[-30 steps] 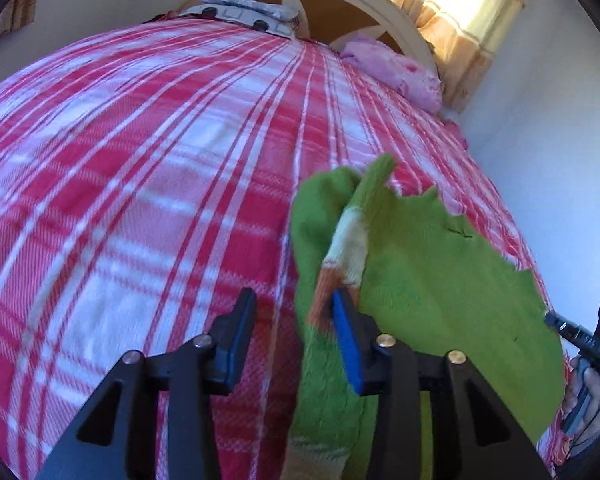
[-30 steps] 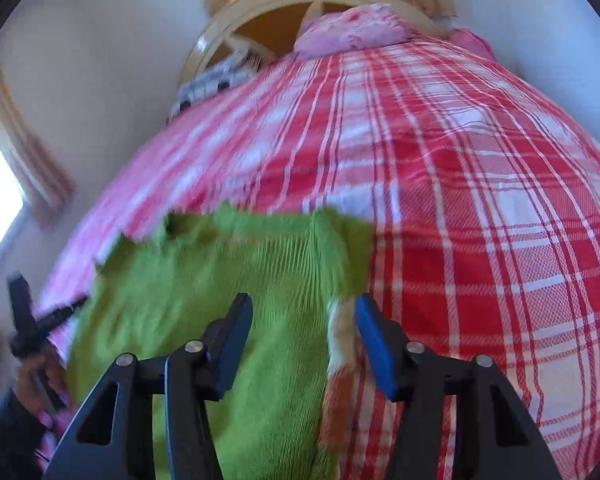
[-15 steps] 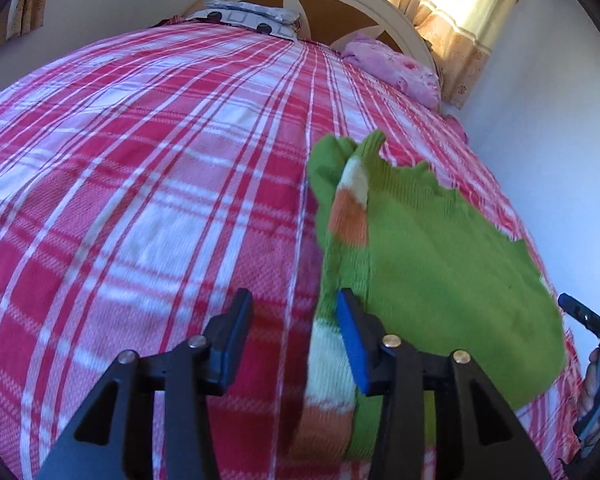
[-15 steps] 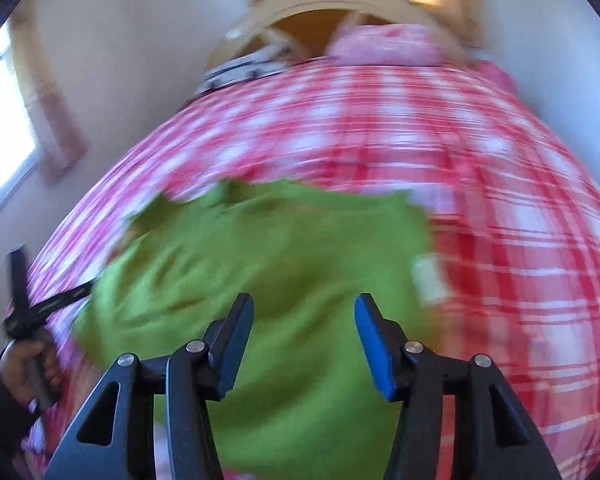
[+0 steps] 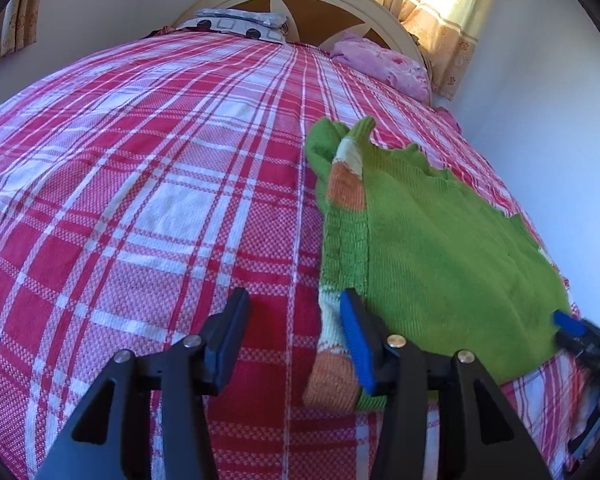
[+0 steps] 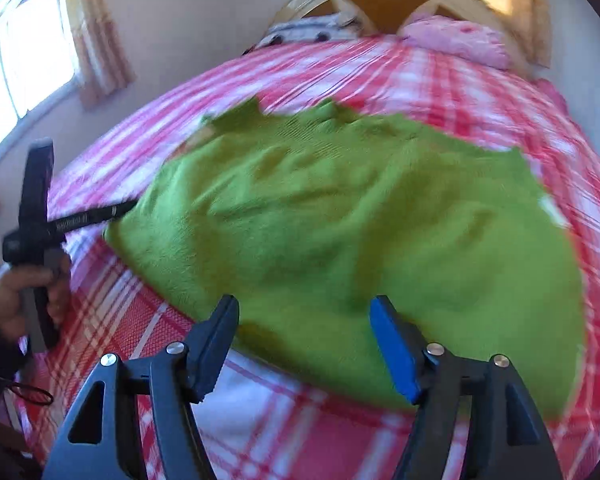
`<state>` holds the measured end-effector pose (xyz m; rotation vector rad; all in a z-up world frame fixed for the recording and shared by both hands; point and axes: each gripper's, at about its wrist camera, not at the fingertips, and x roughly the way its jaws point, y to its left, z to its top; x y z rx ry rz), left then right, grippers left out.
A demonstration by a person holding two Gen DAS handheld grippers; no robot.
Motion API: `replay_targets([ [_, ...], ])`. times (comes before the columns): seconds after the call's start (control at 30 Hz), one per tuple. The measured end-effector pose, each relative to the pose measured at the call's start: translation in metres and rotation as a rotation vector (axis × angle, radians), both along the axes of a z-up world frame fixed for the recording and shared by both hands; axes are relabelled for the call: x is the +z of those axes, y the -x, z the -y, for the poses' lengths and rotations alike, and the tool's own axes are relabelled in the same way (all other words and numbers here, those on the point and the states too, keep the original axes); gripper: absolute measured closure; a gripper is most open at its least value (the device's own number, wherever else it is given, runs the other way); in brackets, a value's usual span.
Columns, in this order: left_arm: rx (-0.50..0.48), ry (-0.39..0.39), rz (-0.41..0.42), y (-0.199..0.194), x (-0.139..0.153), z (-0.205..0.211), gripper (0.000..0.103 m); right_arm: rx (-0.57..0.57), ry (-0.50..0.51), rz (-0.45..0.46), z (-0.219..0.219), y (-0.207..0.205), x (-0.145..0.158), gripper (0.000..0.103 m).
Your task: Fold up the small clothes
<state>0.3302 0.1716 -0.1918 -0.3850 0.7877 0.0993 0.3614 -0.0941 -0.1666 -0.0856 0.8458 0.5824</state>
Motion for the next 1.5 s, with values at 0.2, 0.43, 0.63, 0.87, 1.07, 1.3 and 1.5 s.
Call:
replay_targets([
  [0.2, 0.002, -0.022, -0.005, 0.002, 0.0, 0.003, 0.053, -0.189, -0.019, -0.113, 0.069, -0.019, -0.02, 0.034],
  [0.43, 0.011, -0.027, 0.003, 0.004, -0.001, 0.004, 0.052, -0.151, -0.006, -0.088, 0.048, -0.021, -0.003, 0.034],
  [0.63, 0.011, -0.028, 0.004, 0.005, -0.002, 0.004, 0.052, 0.034, 0.014, -0.044, -0.037, -0.018, 0.006, 0.034],
  [0.87, 0.008, -0.005, 0.014, 0.007, -0.002, 0.001, 0.051, 0.139, 0.066, -0.038, -0.099, 0.014, -0.025, 0.028],
  [1.07, 0.004, 0.021, 0.028, 0.01, -0.001, -0.001, 0.05, 0.177, 0.159, 0.008, -0.106, 0.033, -0.026, 0.027],
  [1.3, 0.026, 0.13, 0.089, 0.032, 0.001, -0.018, 0.033, 0.263, 0.181, 0.107, -0.131, 0.058, -0.004, 0.027],
  [1.5, 0.132, 0.23, 0.156, 0.056, -0.002, -0.042, 0.024, 0.345, 0.264, 0.204, -0.168, 0.075, -0.007, 0.027],
])
